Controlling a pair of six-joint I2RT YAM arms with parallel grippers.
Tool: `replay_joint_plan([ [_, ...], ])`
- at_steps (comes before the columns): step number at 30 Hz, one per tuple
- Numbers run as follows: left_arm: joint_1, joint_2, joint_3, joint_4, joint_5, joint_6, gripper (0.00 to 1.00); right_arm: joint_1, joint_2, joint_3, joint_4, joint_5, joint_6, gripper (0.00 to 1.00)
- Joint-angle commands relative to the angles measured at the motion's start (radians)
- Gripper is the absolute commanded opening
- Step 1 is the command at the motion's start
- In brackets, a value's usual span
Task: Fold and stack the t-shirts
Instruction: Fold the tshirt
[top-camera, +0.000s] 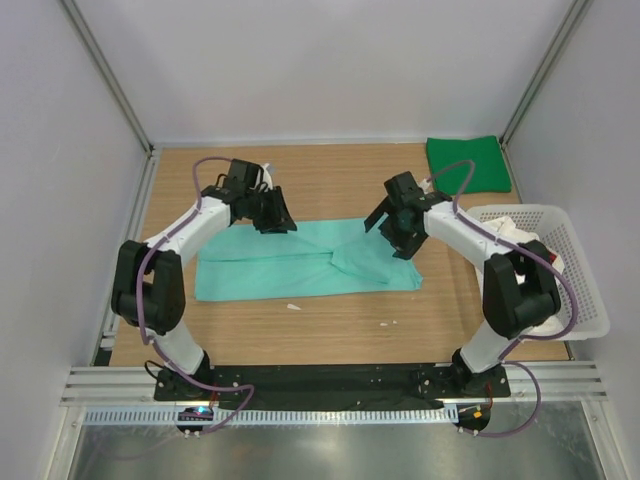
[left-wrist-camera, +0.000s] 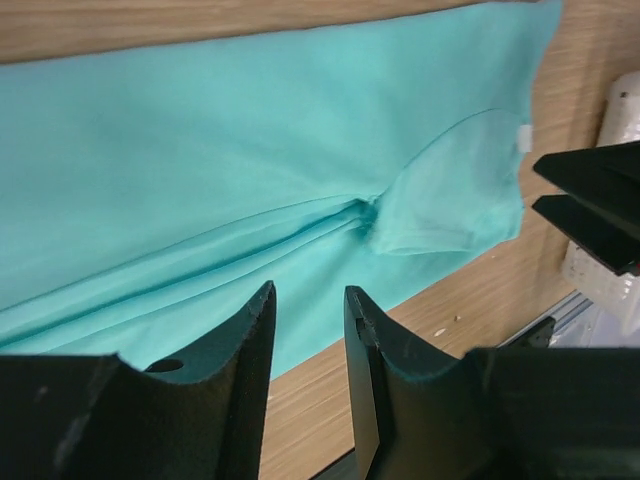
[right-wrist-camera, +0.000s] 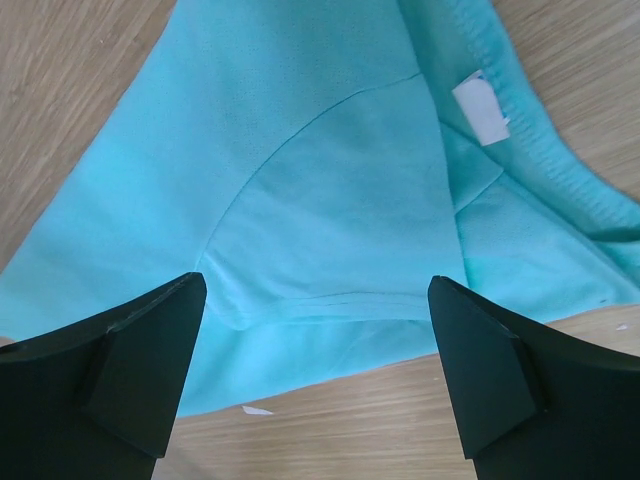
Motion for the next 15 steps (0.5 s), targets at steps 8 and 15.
replay_joint_plan([
  [8, 0.057, -0.096, -0.079, -0.082, -0.081, 0.075, 0.35, 0.158, 0.305, 0.288, -0.232, 0.209, 0.325, 1.0],
  [15, 0.08, -0.125, -0.081, -0.163, -0.175, 0.156, 0.37, 0.189, 0.451, 0.405, -0.262, 0.28, 0.316, 1.0],
])
